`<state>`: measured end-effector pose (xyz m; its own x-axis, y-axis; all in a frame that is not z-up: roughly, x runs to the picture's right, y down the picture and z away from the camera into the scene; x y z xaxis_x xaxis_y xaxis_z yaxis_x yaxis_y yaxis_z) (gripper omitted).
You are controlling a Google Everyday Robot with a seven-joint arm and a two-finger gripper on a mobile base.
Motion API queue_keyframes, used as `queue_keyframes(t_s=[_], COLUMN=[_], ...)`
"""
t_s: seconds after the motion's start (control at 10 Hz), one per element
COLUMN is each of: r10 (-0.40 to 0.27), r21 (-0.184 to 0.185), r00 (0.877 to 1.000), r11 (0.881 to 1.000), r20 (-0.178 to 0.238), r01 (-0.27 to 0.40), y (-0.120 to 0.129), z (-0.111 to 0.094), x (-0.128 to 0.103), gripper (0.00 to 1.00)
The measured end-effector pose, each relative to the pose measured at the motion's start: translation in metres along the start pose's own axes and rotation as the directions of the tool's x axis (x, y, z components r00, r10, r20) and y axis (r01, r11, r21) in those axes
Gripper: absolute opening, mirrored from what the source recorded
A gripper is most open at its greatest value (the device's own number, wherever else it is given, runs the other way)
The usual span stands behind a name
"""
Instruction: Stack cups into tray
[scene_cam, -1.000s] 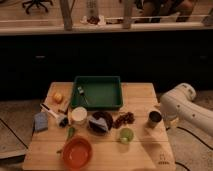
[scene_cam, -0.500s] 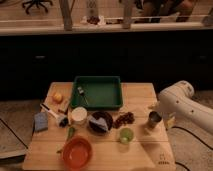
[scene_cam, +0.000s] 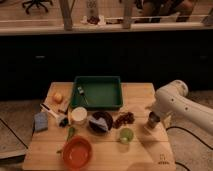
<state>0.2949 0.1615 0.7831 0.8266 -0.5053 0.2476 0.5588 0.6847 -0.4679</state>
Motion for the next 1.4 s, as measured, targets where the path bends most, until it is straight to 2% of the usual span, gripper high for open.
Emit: queue_keyframes(t_s=[0.1,0.2,0.9,1.0,1.4], r10=[0.001,0.003,0.011,0.009,0.001], r21=[-0.002,-0.004,-0.003,-0.001,0.006], r00=[1.0,1.0,1.0,1.0,1.0], r11=[1.0,1.0,1.0,1.0,1.0], r20=[0.002,0.003,0.009,0.01,0.008], r01=[-0.001,-0.003,-0.011,-0.009,-0.001], y=[-0.001,-0.002,-0.003,-0.002,-0.001], z=[0.002,0.004,0.017,0.016,0.01], x=[0.001,0.001,-0.001,-0.002,-0.008], gripper=[0.8,0.75,0.05,0.0,0.0])
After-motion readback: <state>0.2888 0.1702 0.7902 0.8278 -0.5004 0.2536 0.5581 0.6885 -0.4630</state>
